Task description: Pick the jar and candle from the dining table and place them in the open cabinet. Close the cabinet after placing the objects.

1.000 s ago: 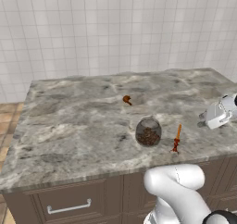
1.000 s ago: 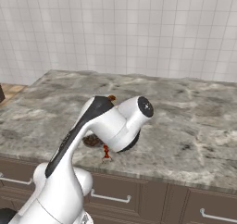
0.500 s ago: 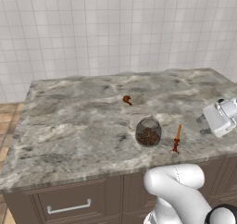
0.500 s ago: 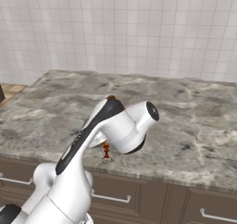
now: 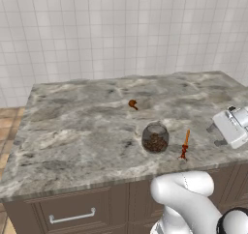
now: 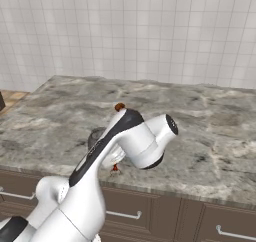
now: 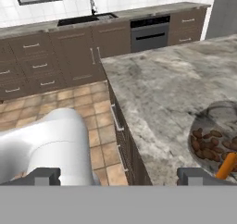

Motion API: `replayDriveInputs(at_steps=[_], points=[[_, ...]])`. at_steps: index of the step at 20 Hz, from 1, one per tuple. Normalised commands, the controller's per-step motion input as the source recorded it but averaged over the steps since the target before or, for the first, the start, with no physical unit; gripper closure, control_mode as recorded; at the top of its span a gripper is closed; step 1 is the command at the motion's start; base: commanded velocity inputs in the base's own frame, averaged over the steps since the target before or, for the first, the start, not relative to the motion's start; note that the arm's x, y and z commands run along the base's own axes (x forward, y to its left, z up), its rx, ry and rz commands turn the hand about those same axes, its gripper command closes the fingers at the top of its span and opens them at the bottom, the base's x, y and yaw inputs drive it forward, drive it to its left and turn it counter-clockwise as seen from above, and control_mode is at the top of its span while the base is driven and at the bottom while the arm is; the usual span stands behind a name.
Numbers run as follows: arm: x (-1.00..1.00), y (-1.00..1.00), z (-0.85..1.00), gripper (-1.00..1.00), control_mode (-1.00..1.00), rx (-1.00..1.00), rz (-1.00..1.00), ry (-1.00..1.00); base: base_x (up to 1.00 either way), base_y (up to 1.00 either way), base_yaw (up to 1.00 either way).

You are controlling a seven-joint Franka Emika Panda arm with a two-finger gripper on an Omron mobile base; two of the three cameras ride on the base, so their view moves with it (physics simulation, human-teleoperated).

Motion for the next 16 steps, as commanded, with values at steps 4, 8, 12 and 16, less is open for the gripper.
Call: replayDriveInputs(at_steps=[4, 8, 12, 16], points=[[-0.01, -0.02, -0.18, -1.00, -1.00, 0.02, 0.00, -0.01, 0.00, 0.00, 0.00], [0.00, -0.01, -0.16, -1.00, -1.00, 0.04, 0.00, -0.01, 0.00, 0.00, 0.00], [0.00, -0.04, -0.16, -1.00, -1.00, 0.06, 0.00, 0.00, 0.00, 0.00, 0.00], [0.01, -0.04, -0.18, -1.00, -1.00, 0.05, 0.00, 0.00, 0.00, 0.00, 0.00]])
